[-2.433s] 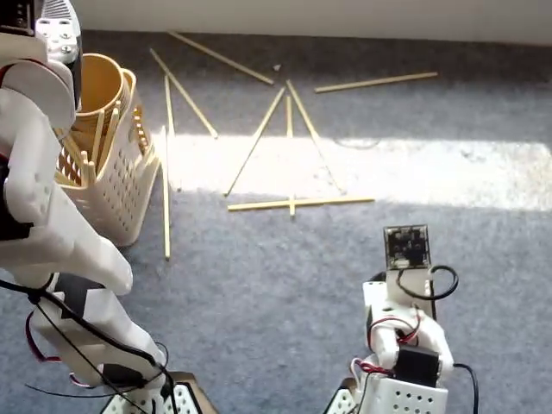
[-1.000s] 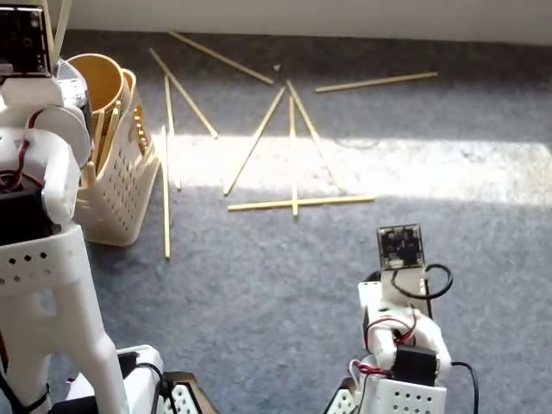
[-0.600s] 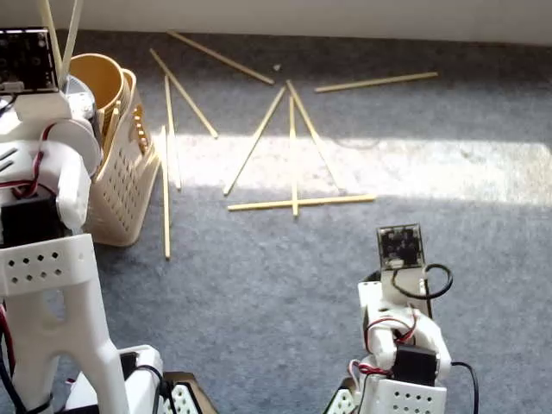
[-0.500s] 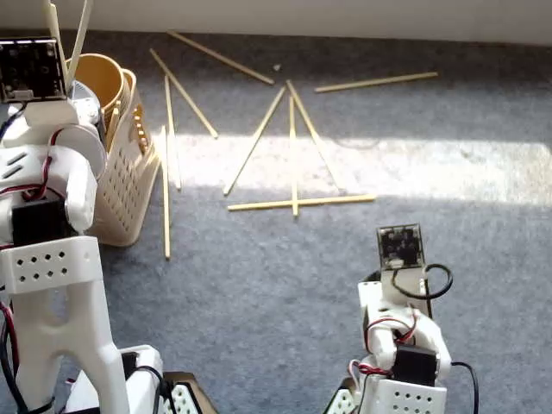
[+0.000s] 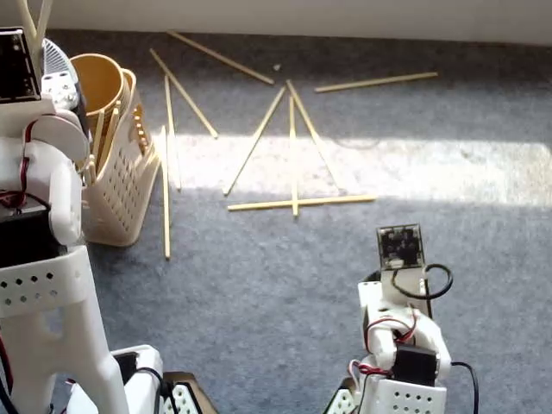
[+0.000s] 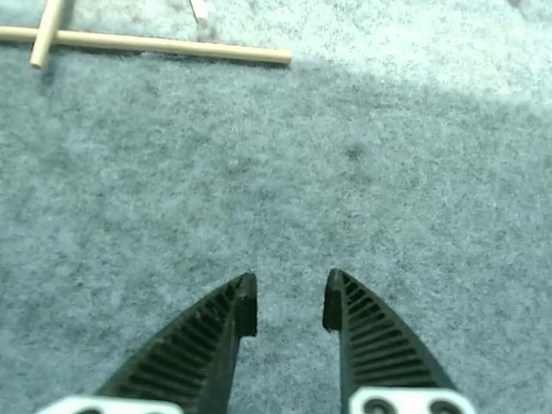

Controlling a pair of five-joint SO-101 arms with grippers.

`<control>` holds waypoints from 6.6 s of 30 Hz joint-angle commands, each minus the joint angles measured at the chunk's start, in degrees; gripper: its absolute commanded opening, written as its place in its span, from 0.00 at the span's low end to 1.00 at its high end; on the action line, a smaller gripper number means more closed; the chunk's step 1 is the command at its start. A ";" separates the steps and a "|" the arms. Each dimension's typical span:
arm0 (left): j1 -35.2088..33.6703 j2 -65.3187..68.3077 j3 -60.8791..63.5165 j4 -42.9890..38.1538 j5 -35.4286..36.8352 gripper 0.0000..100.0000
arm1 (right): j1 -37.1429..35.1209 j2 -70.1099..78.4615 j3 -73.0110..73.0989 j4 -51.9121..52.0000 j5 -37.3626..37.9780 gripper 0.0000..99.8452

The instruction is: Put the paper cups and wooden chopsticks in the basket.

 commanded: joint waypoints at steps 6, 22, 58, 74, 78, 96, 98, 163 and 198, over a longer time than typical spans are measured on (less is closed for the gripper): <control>-0.75 -1.19 7.87 -14.33 0.26 0.00 | -0.31 0.31 0.04 -1.01 0.62 0.14; -1.36 -1.45 22.37 -33.05 0.35 0.00 | -0.31 0.31 0.04 -1.19 0.62 0.14; -3.30 -1.71 11.65 -13.19 5.45 0.22 | -0.31 0.31 0.04 -1.27 0.62 0.14; -19.30 1.63 -19.91 20.84 0.44 0.22 | -0.31 0.31 0.04 -1.27 0.62 0.14; -8.84 8.31 -27.91 36.04 -8.79 0.22 | -0.31 0.31 0.04 -1.27 0.62 0.14; 35.12 16.22 -1.10 44.66 -9.67 0.22 | -3.03 0.66 0.13 -0.84 2.20 0.14; 31.96 17.10 4.18 34.81 -7.82 0.22 | -3.03 0.66 0.22 -0.84 2.20 0.14; 12.26 89.98 -46.90 33.76 14.68 0.00 | -3.12 0.31 1.89 -0.84 2.20 0.14; 21.49 64.84 -105.71 62.33 -0.79 0.00 | -5.23 0.31 1.89 0.66 2.20 0.14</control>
